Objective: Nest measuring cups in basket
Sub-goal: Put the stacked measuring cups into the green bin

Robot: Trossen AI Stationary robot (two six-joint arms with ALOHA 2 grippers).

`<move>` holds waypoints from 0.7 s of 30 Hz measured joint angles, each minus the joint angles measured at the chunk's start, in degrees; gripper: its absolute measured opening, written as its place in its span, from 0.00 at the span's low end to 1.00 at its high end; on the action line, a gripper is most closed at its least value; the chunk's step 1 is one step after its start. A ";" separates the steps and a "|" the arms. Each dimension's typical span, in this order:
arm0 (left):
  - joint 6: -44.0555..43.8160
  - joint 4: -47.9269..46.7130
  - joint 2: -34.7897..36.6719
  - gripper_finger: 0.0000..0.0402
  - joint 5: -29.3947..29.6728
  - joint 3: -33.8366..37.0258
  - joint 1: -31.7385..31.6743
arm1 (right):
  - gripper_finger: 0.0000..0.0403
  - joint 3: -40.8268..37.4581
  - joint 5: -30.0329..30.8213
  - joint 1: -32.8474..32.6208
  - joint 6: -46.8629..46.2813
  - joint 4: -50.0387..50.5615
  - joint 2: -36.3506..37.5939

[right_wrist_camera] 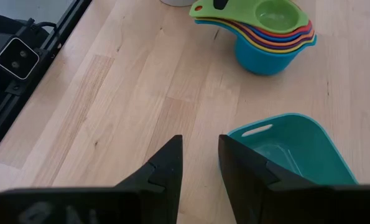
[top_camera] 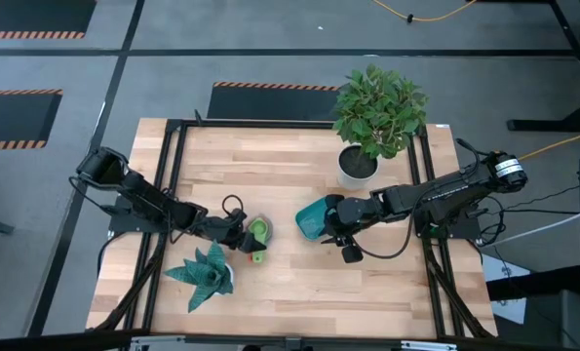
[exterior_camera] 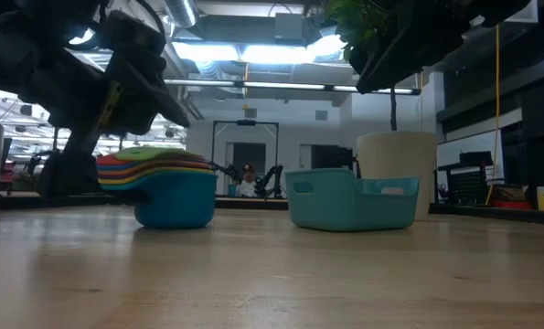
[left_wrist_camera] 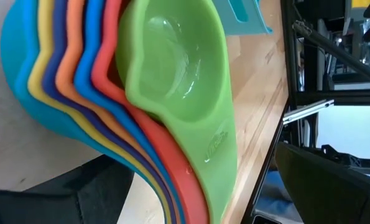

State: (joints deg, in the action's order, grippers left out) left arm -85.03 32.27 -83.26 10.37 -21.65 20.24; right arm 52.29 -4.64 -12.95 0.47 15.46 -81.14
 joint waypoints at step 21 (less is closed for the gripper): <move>0.09 -0.07 0.00 0.77 0.63 0.00 -0.47 | 0.27 -0.01 0.00 0.02 0.00 -0.01 0.00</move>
State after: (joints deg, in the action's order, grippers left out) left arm -84.95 32.21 -83.26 11.00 -21.65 19.77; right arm 52.28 -4.64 -12.93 0.47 15.46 -81.14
